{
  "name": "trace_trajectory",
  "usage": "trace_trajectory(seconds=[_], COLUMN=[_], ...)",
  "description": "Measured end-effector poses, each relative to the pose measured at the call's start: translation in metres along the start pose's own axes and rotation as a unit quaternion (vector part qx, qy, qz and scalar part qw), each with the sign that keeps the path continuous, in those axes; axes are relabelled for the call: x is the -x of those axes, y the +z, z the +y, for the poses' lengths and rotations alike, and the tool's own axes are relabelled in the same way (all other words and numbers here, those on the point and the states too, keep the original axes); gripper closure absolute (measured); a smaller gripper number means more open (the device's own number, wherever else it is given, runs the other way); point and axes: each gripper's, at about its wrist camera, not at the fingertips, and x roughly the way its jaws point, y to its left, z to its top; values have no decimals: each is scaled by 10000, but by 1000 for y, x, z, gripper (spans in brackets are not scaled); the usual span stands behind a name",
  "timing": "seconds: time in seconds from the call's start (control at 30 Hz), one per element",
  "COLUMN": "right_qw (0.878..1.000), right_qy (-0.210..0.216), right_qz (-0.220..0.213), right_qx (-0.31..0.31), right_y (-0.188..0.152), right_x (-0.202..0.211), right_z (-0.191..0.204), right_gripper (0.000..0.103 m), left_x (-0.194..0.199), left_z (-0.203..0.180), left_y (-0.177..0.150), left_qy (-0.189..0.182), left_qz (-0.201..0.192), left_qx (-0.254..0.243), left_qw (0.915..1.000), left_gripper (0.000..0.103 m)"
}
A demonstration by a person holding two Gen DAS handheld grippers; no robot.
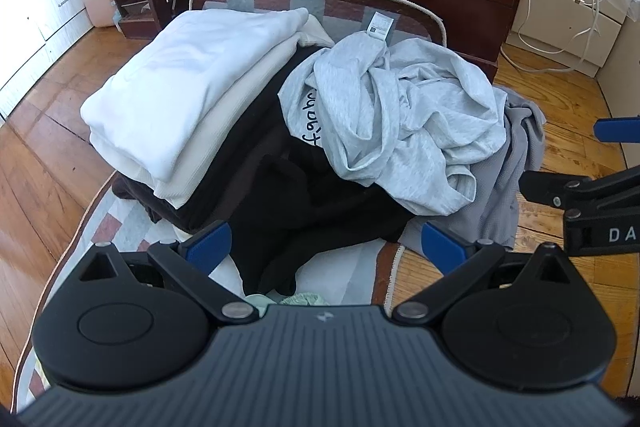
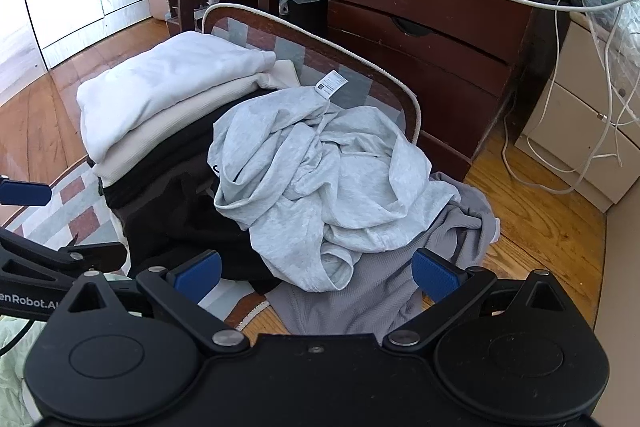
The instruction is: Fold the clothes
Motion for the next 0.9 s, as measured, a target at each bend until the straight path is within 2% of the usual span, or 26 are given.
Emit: trace_trajectory(seconds=[0.9], right_qw=[10000], right_qy=[43], right_qz=[40], right_qx=[6], right_y=[-5], right_x=[-2], right_z=[1], right_gripper=[0], left_x=[-2], left_z=[-1], left_y=[-3], left_qy=[-106], left_qz=[30], left_qx=[25], left_qw=[9999], left_gripper=[0])
